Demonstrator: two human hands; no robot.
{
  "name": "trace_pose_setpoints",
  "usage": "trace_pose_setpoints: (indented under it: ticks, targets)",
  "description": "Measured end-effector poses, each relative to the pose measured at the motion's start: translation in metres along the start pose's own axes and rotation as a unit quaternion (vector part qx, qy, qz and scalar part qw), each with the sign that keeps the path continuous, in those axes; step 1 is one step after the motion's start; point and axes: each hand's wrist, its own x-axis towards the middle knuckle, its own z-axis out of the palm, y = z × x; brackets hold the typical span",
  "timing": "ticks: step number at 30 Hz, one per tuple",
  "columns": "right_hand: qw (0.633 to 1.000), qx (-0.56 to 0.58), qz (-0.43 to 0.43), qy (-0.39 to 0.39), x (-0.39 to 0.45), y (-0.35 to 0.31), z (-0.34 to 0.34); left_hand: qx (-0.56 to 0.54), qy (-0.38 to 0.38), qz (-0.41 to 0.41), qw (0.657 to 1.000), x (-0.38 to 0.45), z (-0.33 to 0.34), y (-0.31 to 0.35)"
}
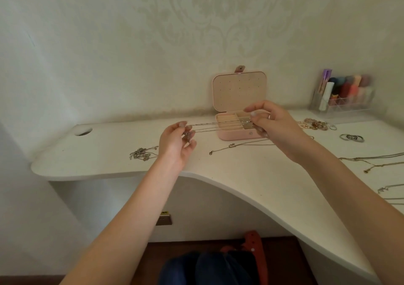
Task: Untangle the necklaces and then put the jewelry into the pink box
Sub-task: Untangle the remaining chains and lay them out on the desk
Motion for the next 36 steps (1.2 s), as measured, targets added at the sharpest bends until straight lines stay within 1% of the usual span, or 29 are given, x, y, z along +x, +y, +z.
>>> trace_pose_setpoints:
  ticks: [2,4,6,8,10,12,15,16,17,20,22,25,27,28,30,31,32,36]
  targets:
    - [0.999,0.031,0.011,-0.002,-0.001,0.003,0.000,0.014,-0.019,-0.014,1.000,0.001,-0.002,-0.003]
    - [0.999,0.050,0.016,-0.011,-0.002,0.004,0.000,0.024,-0.034,-0.050,0.998,0.002,-0.005,-0.004]
    - [0.998,0.065,0.021,-0.011,-0.002,0.004,-0.001,0.069,-0.031,-0.066,0.995,0.002,-0.006,-0.004]
    - [0.997,0.075,0.020,-0.010,-0.002,0.002,-0.003,0.097,-0.022,-0.053,0.994,0.000,-0.007,-0.007]
    - [0.997,0.070,0.023,-0.011,-0.002,0.003,-0.003,0.097,-0.010,-0.022,0.995,-0.001,-0.006,-0.008]
    - [0.997,0.066,0.028,-0.012,-0.002,0.005,-0.001,0.059,-0.012,-0.007,0.998,-0.002,-0.006,-0.007]
    - [0.997,0.067,0.030,-0.012,-0.002,0.009,0.000,-0.084,-0.022,-0.043,0.995,0.000,-0.007,-0.003]
    - [0.997,0.066,0.031,-0.009,-0.001,0.010,0.000,-0.101,-0.024,-0.048,0.993,0.000,-0.007,-0.003]
    - [0.997,0.066,0.034,-0.006,-0.001,0.011,0.000,-0.095,-0.029,-0.051,0.994,-0.002,-0.006,-0.003]
    - [0.997,0.067,0.042,-0.003,0.000,0.014,0.001,-0.028,-0.058,-0.068,0.996,-0.006,-0.004,-0.008]
    - [0.996,0.075,0.045,-0.008,0.000,0.016,0.002,0.056,-0.088,-0.068,0.992,-0.008,-0.002,-0.009]
    - [0.997,0.072,0.038,0.000,0.000,0.017,0.003,0.210,-0.144,-0.018,0.967,-0.015,0.003,-0.010]
    - [0.999,0.044,0.012,0.028,-0.001,0.019,-0.002,0.255,-0.151,0.029,0.955,-0.020,0.004,-0.013]
    - [0.999,0.010,-0.006,0.047,0.000,0.020,-0.006,0.262,-0.149,0.051,0.952,-0.021,0.004,-0.014]
    - [0.991,-0.101,-0.034,0.082,0.001,0.022,-0.014,0.274,-0.140,0.096,0.947,-0.024,0.003,-0.016]
    - [0.984,-0.149,-0.042,0.091,0.002,0.023,-0.016,0.280,-0.131,0.115,0.944,-0.025,0.003,-0.017]
    - [0.979,-0.173,-0.046,0.093,0.003,0.024,-0.017,0.282,-0.121,0.130,0.943,-0.026,0.004,-0.018]
    - [0.981,-0.162,-0.053,0.097,0.004,0.026,-0.015,0.280,-0.083,0.182,0.939,-0.029,0.009,-0.022]
